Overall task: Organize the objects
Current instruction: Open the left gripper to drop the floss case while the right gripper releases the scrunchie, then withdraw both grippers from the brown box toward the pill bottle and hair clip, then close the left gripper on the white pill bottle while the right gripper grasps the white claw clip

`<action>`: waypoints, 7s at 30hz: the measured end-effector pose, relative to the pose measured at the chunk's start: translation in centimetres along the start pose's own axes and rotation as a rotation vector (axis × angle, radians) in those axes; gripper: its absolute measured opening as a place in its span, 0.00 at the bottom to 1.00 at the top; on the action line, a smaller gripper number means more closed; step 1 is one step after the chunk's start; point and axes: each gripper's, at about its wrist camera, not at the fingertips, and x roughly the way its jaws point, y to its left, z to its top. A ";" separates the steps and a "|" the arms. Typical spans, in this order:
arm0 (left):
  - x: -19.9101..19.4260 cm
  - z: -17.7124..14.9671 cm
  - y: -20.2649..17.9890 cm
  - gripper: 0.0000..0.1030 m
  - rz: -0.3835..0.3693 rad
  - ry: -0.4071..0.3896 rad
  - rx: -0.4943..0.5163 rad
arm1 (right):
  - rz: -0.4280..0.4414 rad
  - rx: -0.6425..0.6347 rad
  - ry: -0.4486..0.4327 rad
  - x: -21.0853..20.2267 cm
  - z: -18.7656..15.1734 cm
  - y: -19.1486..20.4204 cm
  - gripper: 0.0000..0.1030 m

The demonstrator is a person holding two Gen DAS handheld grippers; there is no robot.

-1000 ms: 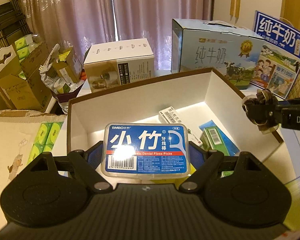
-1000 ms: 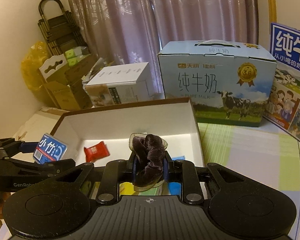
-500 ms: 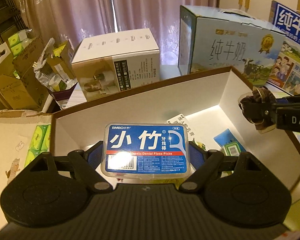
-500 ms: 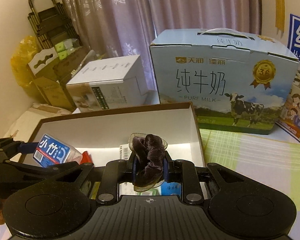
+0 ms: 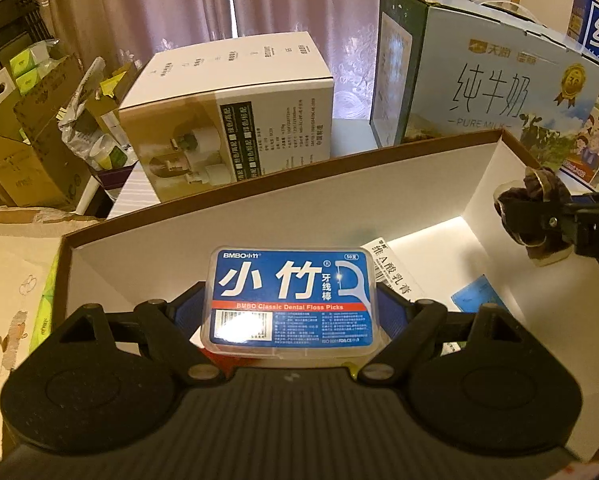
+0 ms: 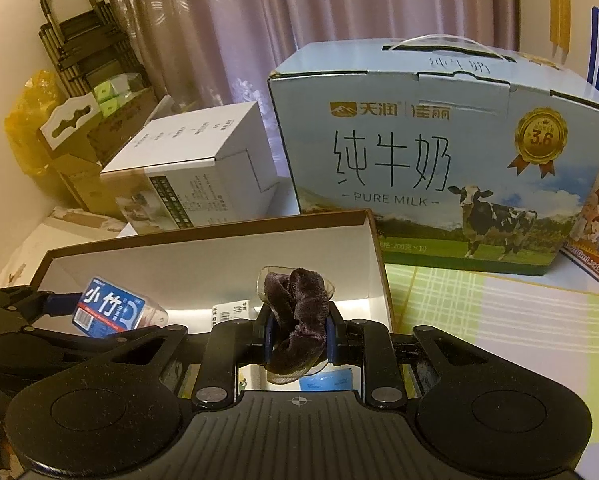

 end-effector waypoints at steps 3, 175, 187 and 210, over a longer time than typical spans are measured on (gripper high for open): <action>0.8 -0.2 -0.1 0.88 0.004 -0.002 0.003 | 0.000 0.003 0.004 0.2 -0.1 -0.1 0.20; -12.0 -23.4 -13.1 0.43 -0.213 0.212 0.125 | -0.125 0.239 0.215 -18.6 -26.6 -3.0 0.70; -12.0 -23.5 -8.8 0.40 -0.125 0.200 0.050 | -0.033 0.103 0.187 -16.3 -24.9 0.4 0.69; -11.1 -22.5 -2.2 0.40 0.010 0.190 -0.092 | 0.122 -0.398 0.100 -6.0 -21.0 7.4 0.63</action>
